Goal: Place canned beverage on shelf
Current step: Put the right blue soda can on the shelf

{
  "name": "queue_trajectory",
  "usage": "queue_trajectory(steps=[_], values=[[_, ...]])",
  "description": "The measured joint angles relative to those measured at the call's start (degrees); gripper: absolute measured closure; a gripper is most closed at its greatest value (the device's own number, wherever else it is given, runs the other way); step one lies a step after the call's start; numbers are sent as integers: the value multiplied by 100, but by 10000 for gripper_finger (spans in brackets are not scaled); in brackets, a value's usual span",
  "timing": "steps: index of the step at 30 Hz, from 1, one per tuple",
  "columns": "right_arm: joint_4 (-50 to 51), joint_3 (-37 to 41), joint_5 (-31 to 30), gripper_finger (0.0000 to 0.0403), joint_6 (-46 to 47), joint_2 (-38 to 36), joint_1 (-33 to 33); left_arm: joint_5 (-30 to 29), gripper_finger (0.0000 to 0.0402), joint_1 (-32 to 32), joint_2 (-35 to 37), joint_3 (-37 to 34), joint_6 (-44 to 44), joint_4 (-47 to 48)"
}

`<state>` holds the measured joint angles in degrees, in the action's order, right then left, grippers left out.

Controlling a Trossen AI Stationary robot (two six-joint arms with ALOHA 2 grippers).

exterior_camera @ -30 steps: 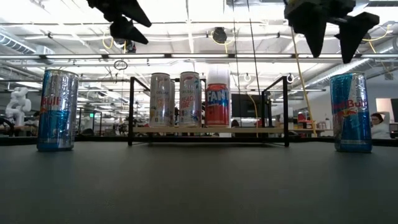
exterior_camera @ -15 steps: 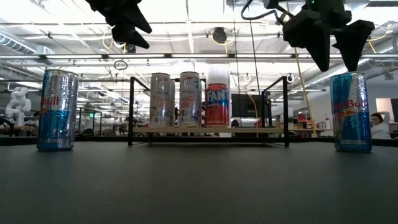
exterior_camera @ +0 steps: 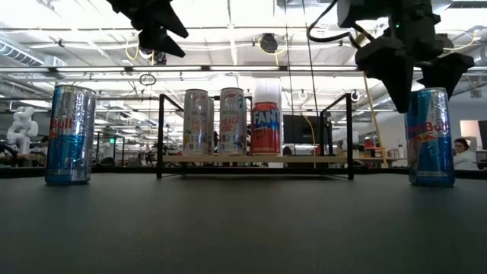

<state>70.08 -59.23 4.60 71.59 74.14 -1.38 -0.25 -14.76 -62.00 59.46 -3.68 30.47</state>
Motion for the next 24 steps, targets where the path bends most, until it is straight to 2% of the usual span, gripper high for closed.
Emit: queue_trajectory(steps=[3, 10, 12, 19, 24], values=[[150, 12, -1, 98, 54, -16, -17, -2, 17, 0, 0, 0, 2, -248], [280, 5, 13, 181, -267, -73, -58, -7, 17, -84, -124, 0, 23, -657], [378, -133, 55, 185, -416, -97, -57, -7, 17, -126, -209, 4, 102, -744], [746, -1534, 304, 182, -1705, -6, -309, 13, 17, -201, -509, 4, 321, -1217], [1299, -2824, 303, 178, -3079, 495, -818, 20, 17, -293, -643, 4, 410, -1392]])
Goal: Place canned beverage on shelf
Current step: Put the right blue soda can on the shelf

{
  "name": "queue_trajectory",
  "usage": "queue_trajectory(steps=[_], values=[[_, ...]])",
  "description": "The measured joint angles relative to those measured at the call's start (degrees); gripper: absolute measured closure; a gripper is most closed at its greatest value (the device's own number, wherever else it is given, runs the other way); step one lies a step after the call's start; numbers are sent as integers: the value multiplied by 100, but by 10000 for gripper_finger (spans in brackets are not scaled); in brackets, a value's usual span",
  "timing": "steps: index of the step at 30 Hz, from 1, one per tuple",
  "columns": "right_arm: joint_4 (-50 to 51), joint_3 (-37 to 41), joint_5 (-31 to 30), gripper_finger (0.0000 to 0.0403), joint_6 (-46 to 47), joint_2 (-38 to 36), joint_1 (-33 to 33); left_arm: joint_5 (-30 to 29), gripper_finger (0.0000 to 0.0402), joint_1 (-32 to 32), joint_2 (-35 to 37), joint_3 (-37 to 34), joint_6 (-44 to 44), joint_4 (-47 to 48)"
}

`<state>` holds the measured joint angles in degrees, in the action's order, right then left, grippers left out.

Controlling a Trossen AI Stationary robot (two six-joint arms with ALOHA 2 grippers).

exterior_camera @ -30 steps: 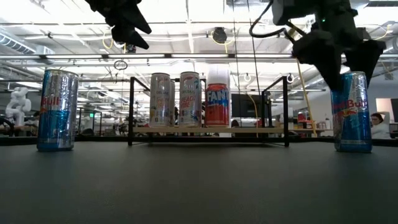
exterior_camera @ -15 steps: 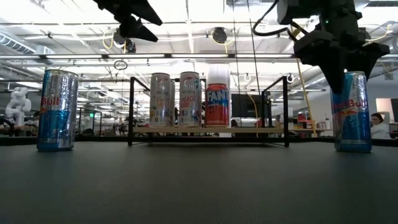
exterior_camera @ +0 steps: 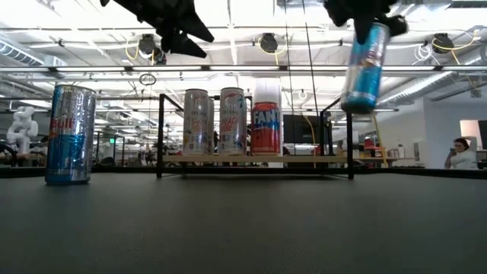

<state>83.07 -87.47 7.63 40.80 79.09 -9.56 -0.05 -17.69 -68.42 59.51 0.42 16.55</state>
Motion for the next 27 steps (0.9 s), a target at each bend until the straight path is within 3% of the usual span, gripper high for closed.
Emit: queue_trajectory(steps=[11, 15, 21, 27], values=[[686, -2166, -19, 177, -3208, 1803, -1464, -9, 17, -71, 13, 0, -9, 50], [687, -2743, -326, 178, -4053, 2477, -1885, -11, 17, -68, 13, 0, -187, 180], [693, -3152, -897, 178, -4932, 3128, -2380, -24, 17, -66, 13, 0, -459, 595], [683, -3157, -1090, 175, -5601, 3527, -2756, -24, 17, -68, 13, 0, -458, 733]])
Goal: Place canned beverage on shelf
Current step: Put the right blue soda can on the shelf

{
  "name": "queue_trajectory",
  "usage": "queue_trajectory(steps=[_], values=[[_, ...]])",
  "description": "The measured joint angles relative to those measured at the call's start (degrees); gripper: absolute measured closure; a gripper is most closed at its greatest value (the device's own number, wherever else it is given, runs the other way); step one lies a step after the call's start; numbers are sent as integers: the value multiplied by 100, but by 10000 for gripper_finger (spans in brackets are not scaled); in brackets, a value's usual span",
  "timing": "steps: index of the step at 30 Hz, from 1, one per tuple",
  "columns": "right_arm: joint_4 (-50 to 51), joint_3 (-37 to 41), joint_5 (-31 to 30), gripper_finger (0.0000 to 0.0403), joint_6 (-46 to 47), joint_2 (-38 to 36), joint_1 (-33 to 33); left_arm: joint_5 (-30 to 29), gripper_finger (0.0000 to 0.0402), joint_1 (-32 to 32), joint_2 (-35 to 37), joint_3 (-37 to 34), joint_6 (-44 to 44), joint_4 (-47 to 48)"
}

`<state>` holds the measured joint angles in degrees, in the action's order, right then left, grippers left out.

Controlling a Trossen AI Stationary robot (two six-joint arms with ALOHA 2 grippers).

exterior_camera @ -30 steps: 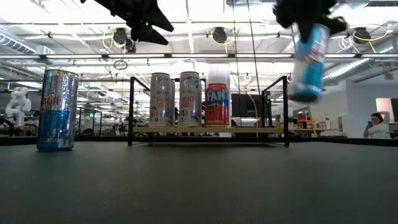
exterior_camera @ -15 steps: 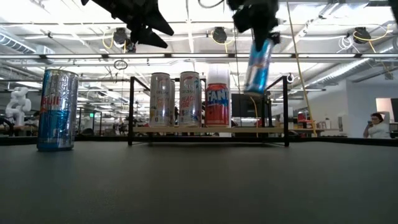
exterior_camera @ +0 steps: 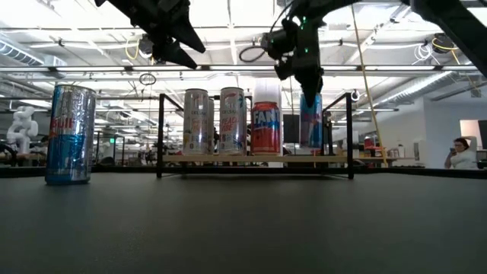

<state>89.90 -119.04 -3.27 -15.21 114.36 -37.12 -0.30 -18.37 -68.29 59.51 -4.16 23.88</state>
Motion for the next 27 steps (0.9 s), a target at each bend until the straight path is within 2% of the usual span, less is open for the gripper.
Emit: queue_trajectory(steps=[17, 27], values=[[-680, -4, -90, 171, -650, 171, -383, -22, 17, -187, 0, 0, 31, -81], [-693, -3, 331, 170, -673, 178, -409, -20, 17, -192, 0, 0, 11, -83]])
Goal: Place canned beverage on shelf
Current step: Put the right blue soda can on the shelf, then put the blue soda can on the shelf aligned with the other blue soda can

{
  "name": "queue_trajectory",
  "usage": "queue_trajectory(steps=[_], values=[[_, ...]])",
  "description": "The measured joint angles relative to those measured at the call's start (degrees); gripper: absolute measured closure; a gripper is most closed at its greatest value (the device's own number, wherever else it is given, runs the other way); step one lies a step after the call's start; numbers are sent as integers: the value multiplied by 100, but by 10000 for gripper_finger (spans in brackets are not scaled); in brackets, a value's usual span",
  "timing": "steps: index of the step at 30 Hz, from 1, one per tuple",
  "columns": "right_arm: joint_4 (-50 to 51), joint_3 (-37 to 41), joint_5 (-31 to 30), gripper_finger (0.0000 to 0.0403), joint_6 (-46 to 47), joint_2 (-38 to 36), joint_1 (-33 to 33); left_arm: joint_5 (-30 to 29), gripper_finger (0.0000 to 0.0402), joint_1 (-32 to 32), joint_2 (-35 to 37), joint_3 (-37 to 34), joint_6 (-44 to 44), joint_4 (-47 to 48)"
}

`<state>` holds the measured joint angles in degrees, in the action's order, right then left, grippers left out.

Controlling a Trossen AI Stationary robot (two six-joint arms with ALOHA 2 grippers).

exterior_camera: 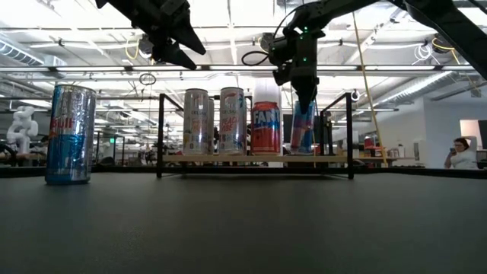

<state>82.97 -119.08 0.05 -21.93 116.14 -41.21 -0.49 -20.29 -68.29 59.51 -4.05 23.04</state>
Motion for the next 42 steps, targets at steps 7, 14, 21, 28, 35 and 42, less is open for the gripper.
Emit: queue_trajectory(steps=[7, 14, 21, 28, 35, 42], values=[[-27, 1, 25, 168, -24, 0, 0, 0, 17, 0, 0, 0, -2, -3], [-73, 1, 13, 136, -17, 0, 0, 0, 17, 0, 0, 0, -4, -4], [-68, 1, 5, 103, 20, 0, 2, 0, 17, 0, 0, 0, -7, -2], [-11, -83, -165, 102, 333, -133, 4, 0, 17, -2, 141, 1, 11, 61], [-19, -772, -140, 101, 767, -443, 56, 32, 17, 0, 572, 335, 319, 962], [-294, -1066, 171, 101, 1673, -972, 258, 561, 17, 135, 955, 365, 402, 2994]])
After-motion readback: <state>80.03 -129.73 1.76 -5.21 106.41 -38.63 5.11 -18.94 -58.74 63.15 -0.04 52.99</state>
